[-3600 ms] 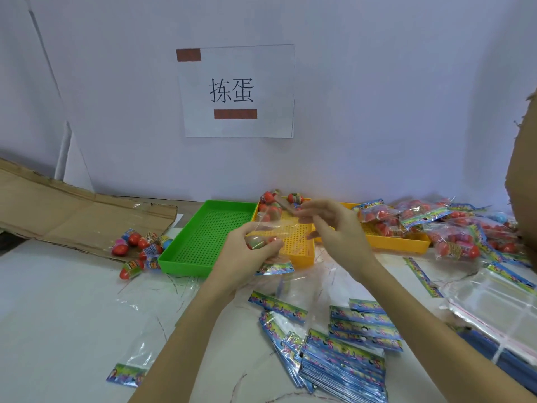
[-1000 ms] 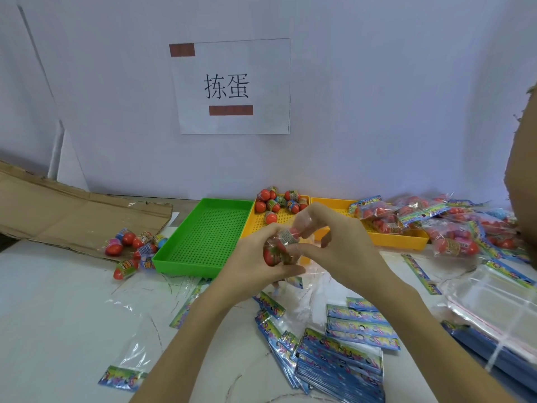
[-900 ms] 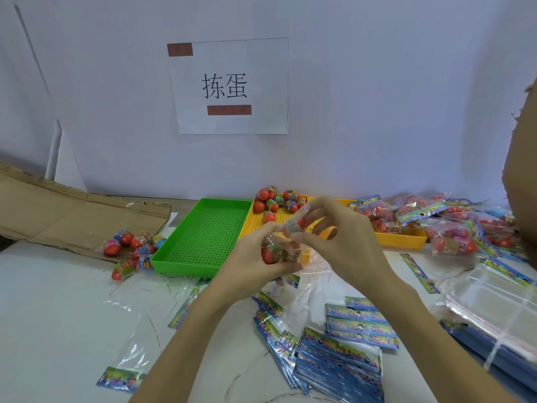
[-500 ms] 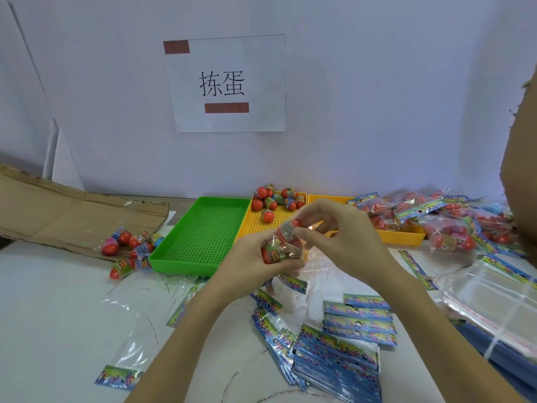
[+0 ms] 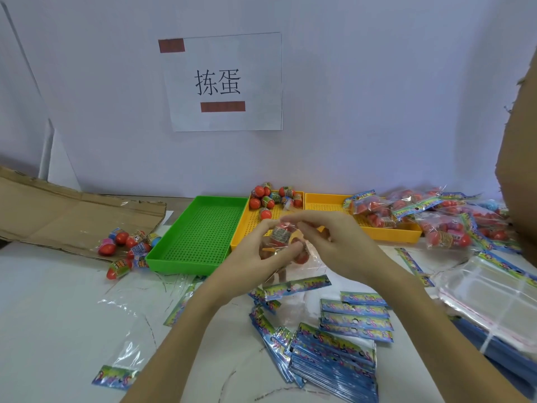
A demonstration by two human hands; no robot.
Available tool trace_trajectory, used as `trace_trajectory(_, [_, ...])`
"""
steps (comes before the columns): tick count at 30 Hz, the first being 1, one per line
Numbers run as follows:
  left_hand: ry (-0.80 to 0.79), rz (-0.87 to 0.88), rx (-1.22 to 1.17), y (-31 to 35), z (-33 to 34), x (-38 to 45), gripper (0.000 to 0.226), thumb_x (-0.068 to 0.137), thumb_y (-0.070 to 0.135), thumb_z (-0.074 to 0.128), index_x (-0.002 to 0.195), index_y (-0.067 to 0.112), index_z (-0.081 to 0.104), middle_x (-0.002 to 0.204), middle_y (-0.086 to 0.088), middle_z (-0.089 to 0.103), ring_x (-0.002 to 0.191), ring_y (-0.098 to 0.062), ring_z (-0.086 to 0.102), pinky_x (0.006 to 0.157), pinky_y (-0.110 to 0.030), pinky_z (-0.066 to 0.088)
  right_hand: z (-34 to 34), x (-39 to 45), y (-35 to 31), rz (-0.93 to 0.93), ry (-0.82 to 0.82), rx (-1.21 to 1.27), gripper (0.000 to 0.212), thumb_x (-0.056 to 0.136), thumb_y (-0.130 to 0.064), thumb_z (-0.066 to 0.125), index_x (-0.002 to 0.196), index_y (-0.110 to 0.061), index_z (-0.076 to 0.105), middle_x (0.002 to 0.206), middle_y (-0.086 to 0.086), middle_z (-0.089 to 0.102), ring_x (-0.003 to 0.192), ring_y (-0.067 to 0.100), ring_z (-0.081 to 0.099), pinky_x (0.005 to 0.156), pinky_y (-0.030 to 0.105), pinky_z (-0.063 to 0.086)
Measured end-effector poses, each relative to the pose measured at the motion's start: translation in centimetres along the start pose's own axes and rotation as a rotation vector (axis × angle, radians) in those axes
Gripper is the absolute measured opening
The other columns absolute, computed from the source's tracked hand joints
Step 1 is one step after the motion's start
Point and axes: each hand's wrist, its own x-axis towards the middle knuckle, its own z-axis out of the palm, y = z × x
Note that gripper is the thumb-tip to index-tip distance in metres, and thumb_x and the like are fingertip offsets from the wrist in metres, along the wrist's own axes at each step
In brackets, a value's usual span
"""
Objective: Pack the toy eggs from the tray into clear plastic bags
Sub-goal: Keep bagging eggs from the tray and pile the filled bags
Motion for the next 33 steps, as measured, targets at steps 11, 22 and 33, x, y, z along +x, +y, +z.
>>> trace_trajectory(11, [-0.018,-0.006,0.008,-0.4,0.4,0.1,0.026,0.109,0.040,0.046,0.131,0.026,0.045,0.078,-0.028,0.048,0.073,-0.026,0.041,0.069,-0.045,0.037,0.7,0.0,-0.1,-0.084,-0.046,-0.250,0.047,0.098,-0.029,0.068,0.143,-0.034,0.052,0.103,-0.020,0.064,0.092,-0.014,0.046,0.072,0.008,0.036])
trace_trajectory(22, [0.106,-0.011,0.012,-0.2,0.0,0.3,0.016,0.110,0.034,0.051,0.121,0.022,0.056,0.074,0.015,0.052,0.064,-0.006,0.048,0.063,-0.020,0.042,0.6,-0.4,-0.4,-0.154,0.114,-0.239,0.032,0.098,-0.027,0.070,0.130,-0.027,0.070,0.101,-0.011,0.079,0.072,-0.008,0.062,0.072,0.019,0.052])
trace_trajectory(33, [0.554,-0.111,-0.304,-0.2,-1.8,0.7,0.020,0.102,0.034,0.068,0.116,0.023,0.058,0.112,-0.020,0.074,0.088,-0.036,0.077,0.066,-0.039,0.065,3.7,2.1,3.2,0.116,0.141,0.001,0.029,0.106,-0.006,0.050,0.127,-0.016,0.066,0.122,-0.005,0.069,0.114,0.015,0.066,0.092,0.029,0.058])
